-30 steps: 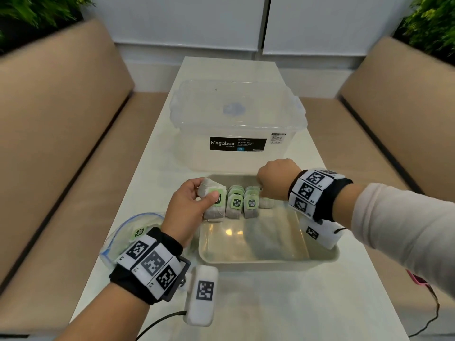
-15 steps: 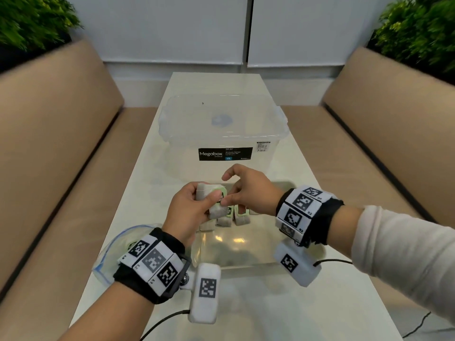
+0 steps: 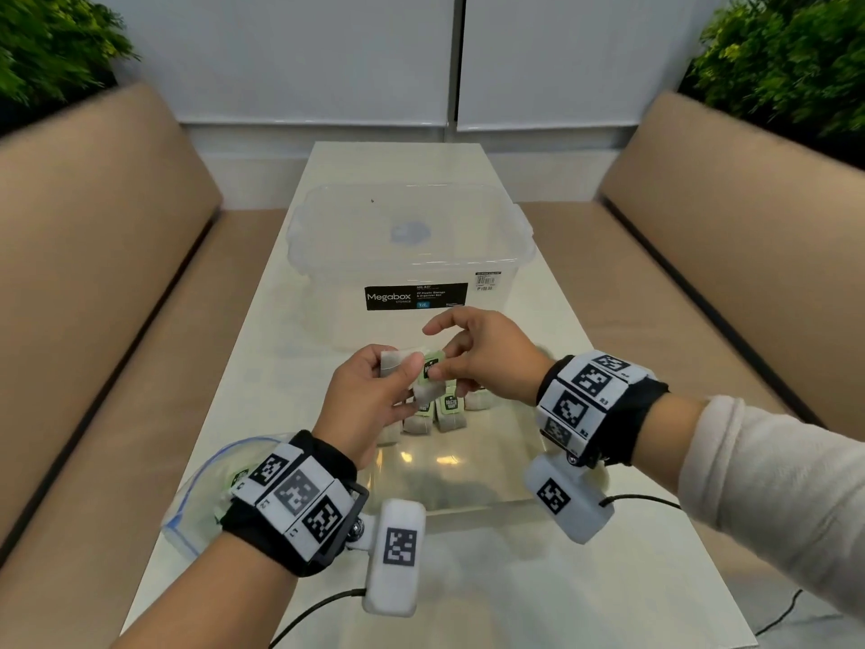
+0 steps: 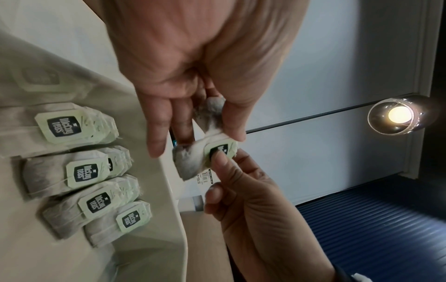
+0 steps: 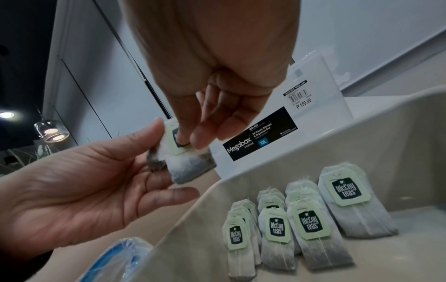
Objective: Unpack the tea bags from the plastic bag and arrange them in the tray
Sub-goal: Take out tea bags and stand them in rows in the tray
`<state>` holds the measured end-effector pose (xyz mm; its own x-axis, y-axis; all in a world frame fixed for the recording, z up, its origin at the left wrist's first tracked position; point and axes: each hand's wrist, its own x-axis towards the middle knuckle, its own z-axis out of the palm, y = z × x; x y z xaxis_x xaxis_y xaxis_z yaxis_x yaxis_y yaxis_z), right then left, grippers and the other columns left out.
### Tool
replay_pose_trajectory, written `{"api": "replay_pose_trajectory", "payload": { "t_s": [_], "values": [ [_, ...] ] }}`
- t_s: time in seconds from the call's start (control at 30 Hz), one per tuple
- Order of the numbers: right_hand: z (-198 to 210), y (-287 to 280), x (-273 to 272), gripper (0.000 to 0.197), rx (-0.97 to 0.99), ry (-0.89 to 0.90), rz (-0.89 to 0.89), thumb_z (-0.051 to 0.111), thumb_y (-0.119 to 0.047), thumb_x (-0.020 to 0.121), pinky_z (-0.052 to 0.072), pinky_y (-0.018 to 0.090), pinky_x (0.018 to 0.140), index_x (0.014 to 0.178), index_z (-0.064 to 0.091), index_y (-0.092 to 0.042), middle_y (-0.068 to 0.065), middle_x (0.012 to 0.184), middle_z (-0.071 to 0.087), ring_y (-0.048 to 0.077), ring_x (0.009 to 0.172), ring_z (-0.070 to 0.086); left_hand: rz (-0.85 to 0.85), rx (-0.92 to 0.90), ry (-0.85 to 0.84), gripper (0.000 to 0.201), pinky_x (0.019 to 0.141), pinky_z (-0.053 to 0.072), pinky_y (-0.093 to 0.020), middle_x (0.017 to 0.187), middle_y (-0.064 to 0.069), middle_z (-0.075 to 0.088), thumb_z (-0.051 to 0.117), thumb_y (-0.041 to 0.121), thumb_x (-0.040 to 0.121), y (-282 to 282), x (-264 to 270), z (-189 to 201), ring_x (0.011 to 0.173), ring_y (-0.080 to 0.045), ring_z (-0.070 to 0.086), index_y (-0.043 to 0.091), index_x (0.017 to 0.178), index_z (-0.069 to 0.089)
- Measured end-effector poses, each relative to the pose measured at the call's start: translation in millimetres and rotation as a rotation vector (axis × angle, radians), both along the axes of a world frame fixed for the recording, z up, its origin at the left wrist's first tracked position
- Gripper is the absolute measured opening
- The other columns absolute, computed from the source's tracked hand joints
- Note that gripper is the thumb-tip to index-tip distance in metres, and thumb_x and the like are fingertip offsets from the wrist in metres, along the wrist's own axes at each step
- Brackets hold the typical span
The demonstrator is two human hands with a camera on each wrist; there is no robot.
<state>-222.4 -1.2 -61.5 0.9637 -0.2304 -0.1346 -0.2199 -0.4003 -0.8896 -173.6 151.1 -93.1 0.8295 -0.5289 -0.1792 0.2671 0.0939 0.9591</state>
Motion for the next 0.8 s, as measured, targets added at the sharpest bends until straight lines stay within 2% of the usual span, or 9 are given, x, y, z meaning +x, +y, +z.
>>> {"api": "replay_pose_trajectory", "payload": {
  "t_s": [0.1, 0.23, 0.33, 0.43, 0.53, 0.6, 0.67, 0.77, 0.8],
  "values": [
    [-0.1, -4.4, -0.6, 0.043, -0.041, 0.022, -0.003, 0.077, -0.004, 0.075, 0.046, 0.022, 0.047, 0.11, 0.055, -0.018, 0.001, 0.063, 0.062, 0.015, 0.043, 0.056, 0.024, 0.047, -0.036, 0.009, 0.078, 0.054, -0.035, 0.092, -0.007, 0.068, 0.064, 0.022, 0.085, 1.0, -1.1, -3.2, 0.083, -0.022, 0.066, 0.016, 0.087, 0.058],
    [-2.7, -20.3, -0.5, 0.039, -0.129, 0.092, 0.017, 0.074, -0.003, 0.077, 0.046, 0.019, 0.047, 0.11, 0.058, -0.018, -0.001, 0.061, 0.06, 0.013, 0.046, 0.057, 0.056, 0.067, -0.041, 0.007, 0.074, 0.053, -0.031, 0.094, -0.005, 0.07, 0.063, 0.021, 0.086, 3.4, -0.7, -8.2, 0.085, -0.02, 0.068, 0.017, 0.088, 0.058],
    [-5.9, -34.5, 1.5, 0.024, -0.35, 0.196, 0.069, 0.07, -0.007, 0.082, 0.046, 0.016, 0.051, 0.105, 0.066, -0.012, -0.004, 0.061, 0.056, 0.011, 0.051, 0.058, 0.093, 0.064, -0.032, 0.005, 0.079, 0.052, -0.035, 0.09, -0.003, 0.068, 0.062, 0.017, 0.087, 5.4, 2.2, -12.1, 0.084, -0.018, 0.064, 0.018, 0.087, 0.057],
    [-10.4, -42.1, 5.8, 0.015, -0.607, 0.337, 0.126, 0.061, -0.009, 0.086, 0.046, 0.02, 0.054, 0.1, 0.064, -0.013, -0.006, 0.062, 0.056, 0.011, 0.054, 0.057, 0.092, 0.069, -0.04, 0.005, 0.076, 0.051, -0.034, 0.093, -0.004, 0.066, 0.062, 0.015, 0.087, 8.0, 5.4, -15.3, 0.087, -0.018, 0.062, 0.018, 0.09, 0.06],
    [-17.6, -42.7, 12.0, 0.013, -0.842, 0.449, 0.208, 0.054, -0.014, 0.086, 0.041, 0.023, 0.057, 0.096, 0.061, -0.015, 0.001, 0.079, 0.061, 0.019, 0.071, 0.056, 0.086, 0.094, -0.056, 0.008, 0.076, 0.051, -0.032, 0.096, -0.004, 0.067, 0.062, 0.015, 0.087, 10.3, 8.1, -18.8, 0.087, -0.017, 0.062, 0.02, 0.094, 0.063],
    [-24.6, -42.9, 18.3, 0.01, -0.921, 0.493, 0.246, 0.053, -0.018, 0.088, 0.04, 0.025, 0.065, 0.09, 0.062, -0.016, 0.003, 0.087, 0.062, 0.022, 0.077, 0.053, 0.083, 0.112, -0.063, 0.008, 0.078, 0.05, -0.031, 0.095, -0.003, 0.068, 0.062, 0.016, 0.087, 11.0, 9.2, -21.2, 0.087, -0.016, 0.062, 0.02, 0.094, 0.064],
    [-29.8, -42.3, 25.7, 0.013, -0.965, 0.525, 0.278, 0.054, -0.019, 0.089, 0.04, 0.026, 0.067, 0.079, 0.061, -0.015, 0.004, 0.081, 0.061, 0.024, 0.078, 0.054, 0.078, 0.122, -0.069, 0.007, 0.078, 0.05, -0.03, 0.092, -0.001, 0.068, 0.061, 0.016, 0.088, 11.0, 9.6, -22.3, 0.085, -0.014, 0.062, 0.02, 0.092, 0.064],
    [-33.3, -40.5, 35.9, 0.019, -1.028, 0.582, 0.336, 0.06, -0.022, 0.088, 0.044, 0.028, 0.072, 0.1, 0.068, -0.009, 0.009, 0.095, 0.066, 0.024, 0.081, 0.056, 0.073, 0.125, -0.076, 0.006, 0.076, 0.049, -0.029, 0.089, -0.001, 0.068, 0.061, 0.015, 0.088, 11.2, 10.1, -22.4, 0.082, -0.013, 0.061, 0.02, 0.087, 0.064],
    [-34.3, -39.6, 38.6, 0.019, -1.054, 0.591, 0.35, 0.062, -0.022, 0.087, 0.044, 0.028, 0.071, 0.1, 0.068, -0.009, 0.008, 0.091, 0.065, 0.023, 0.079, 0.055, 0.072, 0.122, -0.075, 0.006, 0.076, 0.049, -0.029, 0.088, -0.002, 0.068, 0.061, 0.014, 0.088, 11.5, 10.2, -22.3, 0.081, -0.013, 0.061, 0.02, 0.086, 0.064]
  ]
}}
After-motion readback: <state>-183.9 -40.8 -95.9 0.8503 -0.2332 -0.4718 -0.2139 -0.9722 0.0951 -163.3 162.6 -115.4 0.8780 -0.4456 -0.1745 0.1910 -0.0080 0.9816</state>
